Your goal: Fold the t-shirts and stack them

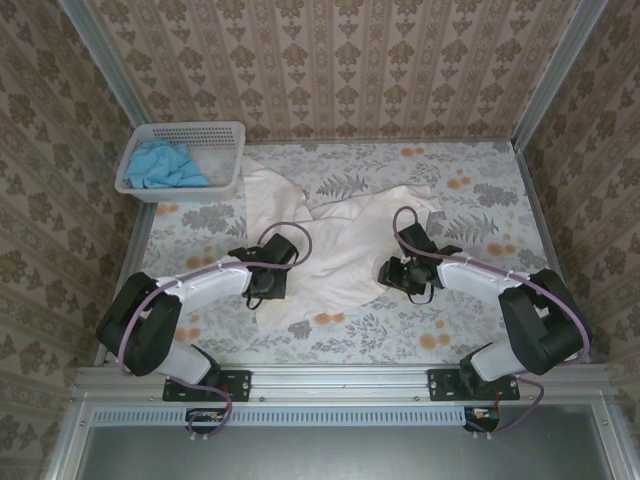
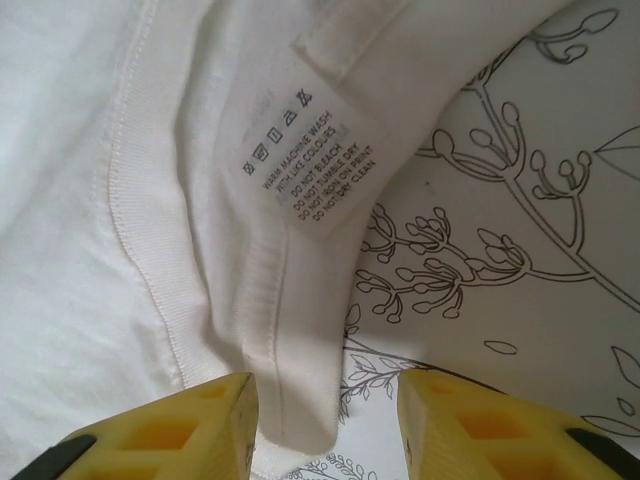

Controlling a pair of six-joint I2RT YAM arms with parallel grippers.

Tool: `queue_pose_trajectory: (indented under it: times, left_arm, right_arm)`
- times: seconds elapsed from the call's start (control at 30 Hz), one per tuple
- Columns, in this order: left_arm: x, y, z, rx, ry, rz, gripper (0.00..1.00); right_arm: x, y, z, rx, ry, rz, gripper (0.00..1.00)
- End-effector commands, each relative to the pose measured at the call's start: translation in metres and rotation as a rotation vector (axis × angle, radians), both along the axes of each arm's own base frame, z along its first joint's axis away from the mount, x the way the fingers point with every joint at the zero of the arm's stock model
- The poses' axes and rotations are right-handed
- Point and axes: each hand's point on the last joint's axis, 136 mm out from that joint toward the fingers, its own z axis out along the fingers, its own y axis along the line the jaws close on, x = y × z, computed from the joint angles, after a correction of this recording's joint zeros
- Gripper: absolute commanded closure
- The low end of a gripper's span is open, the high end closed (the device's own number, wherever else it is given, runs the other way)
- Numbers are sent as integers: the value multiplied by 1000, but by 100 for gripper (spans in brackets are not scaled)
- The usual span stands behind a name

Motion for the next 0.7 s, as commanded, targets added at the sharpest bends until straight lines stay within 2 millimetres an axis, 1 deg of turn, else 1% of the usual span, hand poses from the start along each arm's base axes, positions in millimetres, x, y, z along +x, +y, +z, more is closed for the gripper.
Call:
queue_pose_trajectory:
  times: [0.0, 0.1, 0.2, 0.23, 0.4, 0.47, 0.57, 0.67]
  left_arm:
    - [3, 6, 13, 2, -49, 12, 100]
    - [5, 7, 21, -11, -78, 16, 100]
    - [7, 8, 28, -17, -103, 19, 100]
    - [8, 8, 29, -17, -107, 19, 100]
    - [11, 7, 36, -32, -129, 14, 100]
    - [14, 3, 43, -52, -151, 12, 100]
    - [21, -1, 58, -87, -201, 17, 100]
    - [29, -8, 78, -142, -264, 17, 100]
  right_arm:
    - [-3, 6, 0, -7, 20, 25, 57]
    - [-5, 9, -3, -10, 29, 35, 58]
    - [-7, 12, -6, -6, 38, 44, 63]
    - [-8, 13, -7, -6, 43, 47, 67]
    - [-7, 15, -8, -2, 44, 51, 92]
    - [-6, 14, -6, -2, 38, 47, 99]
    - [-5, 10, -1, -13, 20, 29, 100]
    - [-3, 0, 6, -11, 6, -3, 100]
